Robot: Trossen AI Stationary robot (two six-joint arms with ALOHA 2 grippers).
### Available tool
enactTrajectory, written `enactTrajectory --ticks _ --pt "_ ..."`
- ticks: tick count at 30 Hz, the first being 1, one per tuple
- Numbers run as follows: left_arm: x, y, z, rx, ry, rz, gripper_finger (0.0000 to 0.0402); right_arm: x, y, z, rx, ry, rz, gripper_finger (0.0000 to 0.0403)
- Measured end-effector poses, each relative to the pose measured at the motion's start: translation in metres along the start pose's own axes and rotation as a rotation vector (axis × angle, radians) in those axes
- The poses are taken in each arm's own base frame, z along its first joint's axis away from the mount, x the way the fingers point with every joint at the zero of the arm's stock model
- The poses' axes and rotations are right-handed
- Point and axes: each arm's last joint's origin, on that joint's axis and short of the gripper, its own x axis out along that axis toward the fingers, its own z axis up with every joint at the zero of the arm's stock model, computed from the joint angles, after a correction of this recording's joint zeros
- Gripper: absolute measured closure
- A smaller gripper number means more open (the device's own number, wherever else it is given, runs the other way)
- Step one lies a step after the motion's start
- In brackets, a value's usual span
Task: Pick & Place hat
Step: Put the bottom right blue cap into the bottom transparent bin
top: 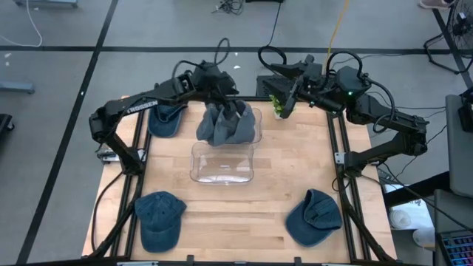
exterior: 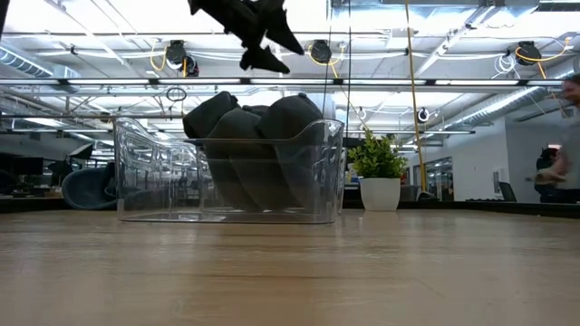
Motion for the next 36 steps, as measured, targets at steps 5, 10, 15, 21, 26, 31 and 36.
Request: enactTrajectory --ticks 5,10,15,21,26,31,36 --pt "-0.029 -0.008 0.011 0.016 -0.067 -0.073 0.0016 0.0 0.0 -0.003 -0.007 0.028 0.0 0.0141" --pt "-0.06 -0.017 0.021 0.021 -0.154 -0.158 0.0003 -0.001 0.0 -0.01 -0.006 0.104 0.001 0.0105" --pt "-0.094 -0.031 0.031 -0.019 -0.254 -0.203 0.001 -0.002 0.0 -0.016 -0.02 0.164 0.004 0.0079" --pt "-0.139 -0.051 0.034 0.014 -0.346 -0.26 0.0009 -0.002 0.001 -0.016 -0.015 0.168 0.056 0.0075" --pt "-0.181 -0.064 0.032 0.045 -0.431 -0.304 0.0009 -0.002 0.002 -0.017 0.034 0.178 0.091 0.0081" --pt "-0.221 -0.076 0.025 0.047 -0.502 -0.281 0.0009 -0.003 0.005 -0.019 0.062 0.201 0.184 0.0082" --pt "-0.247 -0.088 0.018 0.058 -0.569 -0.236 0.0009 -0.004 0.009 -0.02 0.062 0.215 0.317 0.0082"
